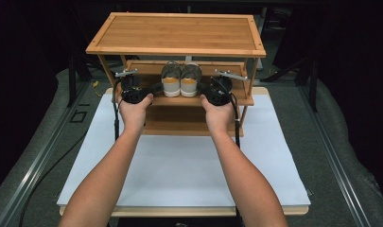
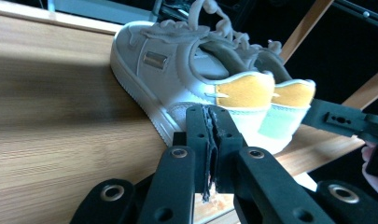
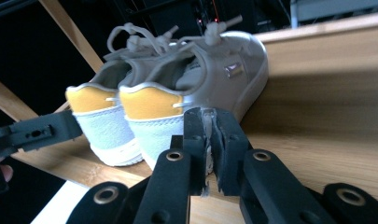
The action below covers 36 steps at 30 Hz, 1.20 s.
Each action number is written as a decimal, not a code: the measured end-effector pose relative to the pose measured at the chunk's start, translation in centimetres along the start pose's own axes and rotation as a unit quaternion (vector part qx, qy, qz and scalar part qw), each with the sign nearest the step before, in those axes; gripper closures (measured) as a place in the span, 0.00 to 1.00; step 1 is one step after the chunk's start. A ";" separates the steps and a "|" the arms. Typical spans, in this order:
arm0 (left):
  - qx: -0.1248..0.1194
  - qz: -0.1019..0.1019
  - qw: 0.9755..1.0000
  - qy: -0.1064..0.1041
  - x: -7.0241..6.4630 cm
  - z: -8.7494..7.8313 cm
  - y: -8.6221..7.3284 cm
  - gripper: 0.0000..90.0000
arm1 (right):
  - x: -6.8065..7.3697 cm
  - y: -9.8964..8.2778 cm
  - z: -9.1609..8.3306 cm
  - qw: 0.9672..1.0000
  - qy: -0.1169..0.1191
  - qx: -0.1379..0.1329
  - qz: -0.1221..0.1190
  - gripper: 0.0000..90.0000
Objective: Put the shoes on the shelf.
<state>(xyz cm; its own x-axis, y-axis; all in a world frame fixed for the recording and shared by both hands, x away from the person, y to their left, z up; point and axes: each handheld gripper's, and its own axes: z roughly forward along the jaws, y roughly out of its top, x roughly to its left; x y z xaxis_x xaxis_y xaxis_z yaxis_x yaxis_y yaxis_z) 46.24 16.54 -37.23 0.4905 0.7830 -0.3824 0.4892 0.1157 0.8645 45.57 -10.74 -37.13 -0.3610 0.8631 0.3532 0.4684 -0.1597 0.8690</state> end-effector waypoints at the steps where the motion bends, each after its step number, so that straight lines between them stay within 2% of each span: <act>1: -0.001 0.002 1.000 0.001 -0.1 -0.2 0.0 0.97 | 0.1 0.0 -0.2 1.000 -0.002 -0.006 -0.007 0.94; 2: -0.002 0.002 1.000 0.000 -0.1 -0.5 0.1 0.97 | 0.3 0.0 -0.3 1.000 0.005 -0.012 -0.010 0.94; 3: -0.005 0.002 1.000 -0.002 -0.3 -0.7 0.1 0.98 | 0.5 0.0 -0.7 1.000 0.002 -0.004 -0.015 0.94; 6: -0.006 0.010 1.000 -0.006 -0.7 -1.6 0.2 0.98 | 1.0 -0.1 -1.1 1.000 0.007 -0.012 -0.019 0.94; 8: -0.007 0.014 1.000 -0.011 -1.1 -2.3 0.2 0.98 | 1.4 -0.1 -1.6 1.000 0.009 -0.003 -0.027 0.94; 9: -0.008 0.017 1.000 -0.014 -1.2 -2.5 0.1 0.98 | 1.6 -0.2 -1.7 0.999 0.011 -0.014 -0.028 0.94; 10: -0.007 0.018 1.000 -0.017 -1.4 -2.8 0.1 0.97 | 1.8 -0.1 -2.1 0.999 0.013 -0.003 -0.034 0.94; 11: -0.005 0.020 1.000 -0.020 -1.5 -3.0 0.0 0.96 | 2.1 -0.3 -2.4 0.999 0.015 -0.015 -0.036 0.94; 12: -0.003 0.023 0.999 -0.024 -1.6 -3.3 0.0 0.96 | 2.1 -0.3 -2.4 0.999 0.015 -0.015 -0.036 0.94; 13: -0.004 0.025 0.999 -0.025 -1.7 -3.6 0.0 0.96 | 2.3 -0.3 -2.7 0.999 0.014 -0.006 -0.040 0.93; 16: -0.006 0.033 0.999 -0.029 -2.1 -4.4 -0.2 0.95 | 2.6 -0.6 -3.4 0.999 0.017 -0.008 -0.046 0.93; 17: -0.003 0.035 0.999 -0.030 -2.1 -4.6 -0.3 0.95 | 2.7 -0.6 -3.7 0.999 0.020 0.002 -0.049 0.93; 19: -0.001 0.039 0.999 -0.032 -2.2 -5.1 -0.5 0.94 | 2.8 -0.8 -4.1 0.999 0.019 -0.002 -0.051 0.93; 24: 0.001 0.047 0.998 -0.038 -2.3 -6.2 -1.2 0.92 | 2.7 -1.1 -5.4 0.998 0.024 0.005 -0.052 0.92; 30: 0.000 0.052 0.998 -0.041 -2.1 -7.4 -2.3 0.90 | 2.1 -2.0 -7.4 0.998 0.032 0.000 -0.057 0.91; 36: 0.005 0.057 0.997 -0.049 -1.7 -8.1 -3.8 0.87 | 1.5 -3.4 -8.2 0.998 0.035 0.001 -0.054 0.91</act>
<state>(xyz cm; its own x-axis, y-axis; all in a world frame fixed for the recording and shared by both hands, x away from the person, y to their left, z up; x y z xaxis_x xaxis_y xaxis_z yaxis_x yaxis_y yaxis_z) 37.71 19.73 -37.25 0.6122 0.7267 -0.3117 0.4330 0.0218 0.9011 36.82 -12.85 -36.66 -0.4655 0.8391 0.2813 0.4247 -0.0670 0.9028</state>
